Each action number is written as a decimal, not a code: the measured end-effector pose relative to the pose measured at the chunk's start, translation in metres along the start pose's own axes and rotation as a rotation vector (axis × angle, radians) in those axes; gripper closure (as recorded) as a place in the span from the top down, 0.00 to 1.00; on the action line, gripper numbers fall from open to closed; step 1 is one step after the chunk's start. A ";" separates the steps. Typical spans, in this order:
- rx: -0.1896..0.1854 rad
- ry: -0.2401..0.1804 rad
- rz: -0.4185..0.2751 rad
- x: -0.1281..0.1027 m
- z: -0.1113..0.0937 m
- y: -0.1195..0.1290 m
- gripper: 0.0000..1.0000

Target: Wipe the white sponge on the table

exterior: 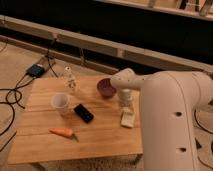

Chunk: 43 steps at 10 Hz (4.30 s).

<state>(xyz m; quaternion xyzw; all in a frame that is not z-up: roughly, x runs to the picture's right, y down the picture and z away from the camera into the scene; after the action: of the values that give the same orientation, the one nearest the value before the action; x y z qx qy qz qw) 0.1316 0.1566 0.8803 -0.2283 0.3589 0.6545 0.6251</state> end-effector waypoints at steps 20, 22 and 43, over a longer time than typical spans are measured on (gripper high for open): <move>0.012 0.011 -0.086 -0.018 -0.002 0.040 0.00; 0.002 0.008 -0.125 -0.022 -0.004 0.059 0.00; 0.124 0.262 -0.479 0.121 -0.008 0.113 0.00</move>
<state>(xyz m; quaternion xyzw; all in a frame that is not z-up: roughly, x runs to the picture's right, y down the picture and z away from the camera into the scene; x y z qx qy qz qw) 0.0054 0.2344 0.8054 -0.3506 0.4120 0.4296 0.7231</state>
